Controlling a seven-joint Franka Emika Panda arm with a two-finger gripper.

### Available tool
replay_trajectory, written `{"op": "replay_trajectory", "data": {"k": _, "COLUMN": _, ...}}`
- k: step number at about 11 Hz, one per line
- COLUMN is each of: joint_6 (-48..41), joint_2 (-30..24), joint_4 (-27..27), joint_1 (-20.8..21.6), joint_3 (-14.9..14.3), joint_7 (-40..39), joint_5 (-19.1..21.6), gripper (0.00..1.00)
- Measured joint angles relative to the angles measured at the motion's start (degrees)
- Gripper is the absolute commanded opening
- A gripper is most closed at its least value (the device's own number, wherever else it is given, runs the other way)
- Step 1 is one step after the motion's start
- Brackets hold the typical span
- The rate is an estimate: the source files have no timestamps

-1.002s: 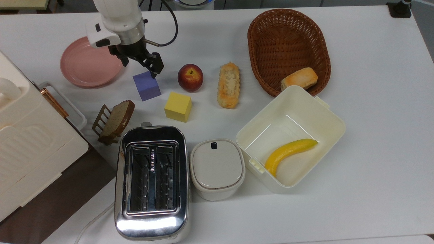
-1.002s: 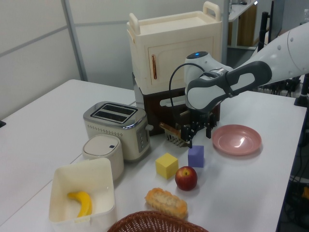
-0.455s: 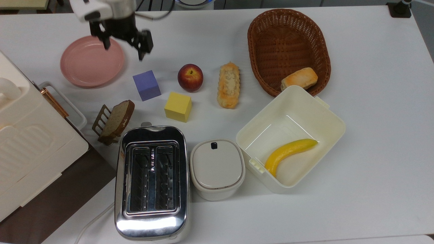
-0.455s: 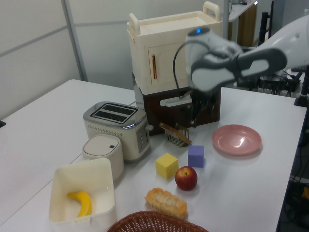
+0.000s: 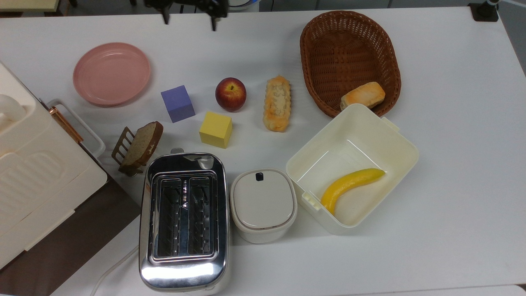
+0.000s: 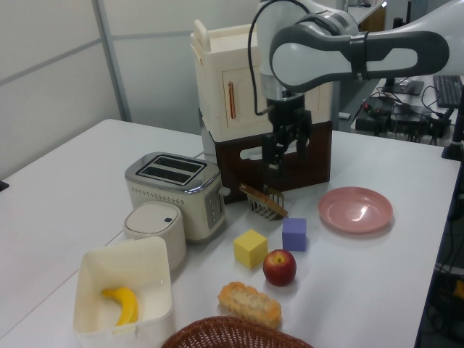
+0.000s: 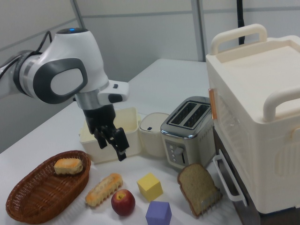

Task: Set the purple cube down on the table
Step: 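Open the gripper, release the cube, and raise the gripper away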

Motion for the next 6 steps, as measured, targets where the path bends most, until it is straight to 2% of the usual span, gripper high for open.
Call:
{"op": "replay_trajectory", "data": {"k": 2, "joint_6": 2.48, "joint_2": 0.74, "joint_4": 0.1, "joint_1": 0.15, "joint_3": 1.09, "joint_7": 3.71, "joint_5": 0.53, "gripper": 1.0}}
{"op": "replay_trajectory", "data": {"k": 6, "joint_6": 8.56, "joint_2": 2.2, "joint_4": 0.27, "joint_1": -1.06, "joint_3": -0.51, "joint_7": 5.56, "joint_5": 0.9, "gripper": 1.0}}
